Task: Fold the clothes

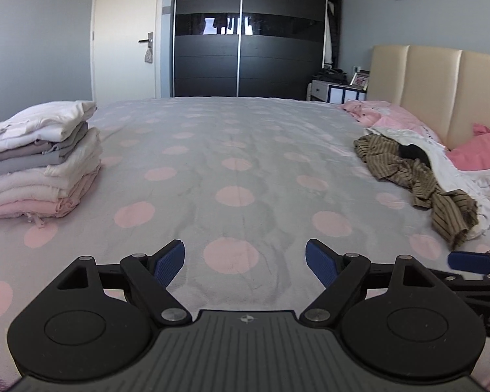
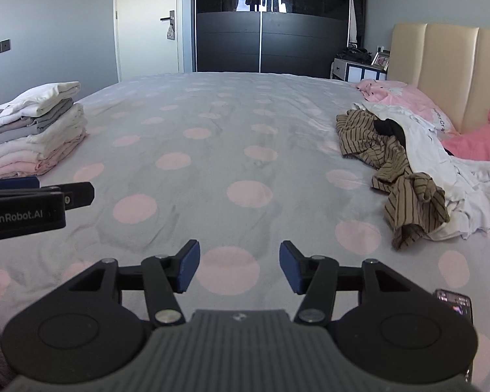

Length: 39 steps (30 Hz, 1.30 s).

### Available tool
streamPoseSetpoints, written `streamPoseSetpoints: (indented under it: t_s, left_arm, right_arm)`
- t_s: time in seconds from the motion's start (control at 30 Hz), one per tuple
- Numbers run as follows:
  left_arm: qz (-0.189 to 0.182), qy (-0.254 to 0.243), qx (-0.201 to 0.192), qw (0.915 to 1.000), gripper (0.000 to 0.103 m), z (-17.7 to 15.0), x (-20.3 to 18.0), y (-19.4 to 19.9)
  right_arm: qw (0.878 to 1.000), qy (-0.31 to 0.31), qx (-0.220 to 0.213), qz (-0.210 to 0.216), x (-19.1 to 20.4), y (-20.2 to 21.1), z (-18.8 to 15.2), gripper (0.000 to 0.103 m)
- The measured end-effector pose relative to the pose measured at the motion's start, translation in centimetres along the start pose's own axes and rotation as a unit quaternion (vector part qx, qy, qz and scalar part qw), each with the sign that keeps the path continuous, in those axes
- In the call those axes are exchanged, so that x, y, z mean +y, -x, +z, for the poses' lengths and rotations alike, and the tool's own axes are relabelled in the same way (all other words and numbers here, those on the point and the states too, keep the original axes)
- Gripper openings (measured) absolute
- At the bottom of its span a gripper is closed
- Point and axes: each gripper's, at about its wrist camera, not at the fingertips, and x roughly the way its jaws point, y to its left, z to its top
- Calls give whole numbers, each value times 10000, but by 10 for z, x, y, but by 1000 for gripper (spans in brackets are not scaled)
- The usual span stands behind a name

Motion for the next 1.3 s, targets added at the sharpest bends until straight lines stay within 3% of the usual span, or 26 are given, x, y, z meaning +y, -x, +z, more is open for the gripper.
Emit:
streamPoseSetpoints:
  t_s: [0.13, 0.27, 0.37, 0.53, 0.6, 0.77, 0.93, 1.0, 1.07, 1.3]
  left_arm:
    - [23, -206, 97, 9997, 81, -4, 5, -25]
    - [-56, -344, 333, 9988, 81, -6, 5, -59]
    - [-209, -472, 285, 9983, 81, 2, -1, -84]
    - [-361, -337, 175, 9986, 81, 23, 2, -100]
    - [-253, -239, 164, 9993, 81, 23, 7, -95]
    - [-134, -157, 92, 9997, 81, 16, 9, -72]
    - [-197, -283, 2, 9994, 81, 14, 3, -50]
    - [-220, -323, -30, 9992, 81, 13, 1, -42]
    - [-217, -248, -13, 9995, 81, 13, 1, -36]
    - [-84, -137, 36, 9999, 82, 6, 1, -23]
  right_arm:
    - [9997, -21, 115, -223, -13, -21, 2, 59]
    - [9988, -164, 468, -1, -18, -55, 0, 59]
    - [9968, -223, 704, 295, -14, -84, 7, 59]
    - [9962, 274, 683, 467, -15, -113, 29, 59]
    - [9972, 245, 593, 379, -20, -115, 37, 59]
    - [9991, 204, 129, 337, -15, -96, 36, 59]
    - [9992, -29, -15, 399, -16, -61, 24, 59]
    - [9992, 23, -123, 382, -15, -50, 21, 68]
    - [9991, 82, -237, 352, -13, -41, 17, 70]
    - [9991, -26, -162, 390, -11, -29, 13, 72]
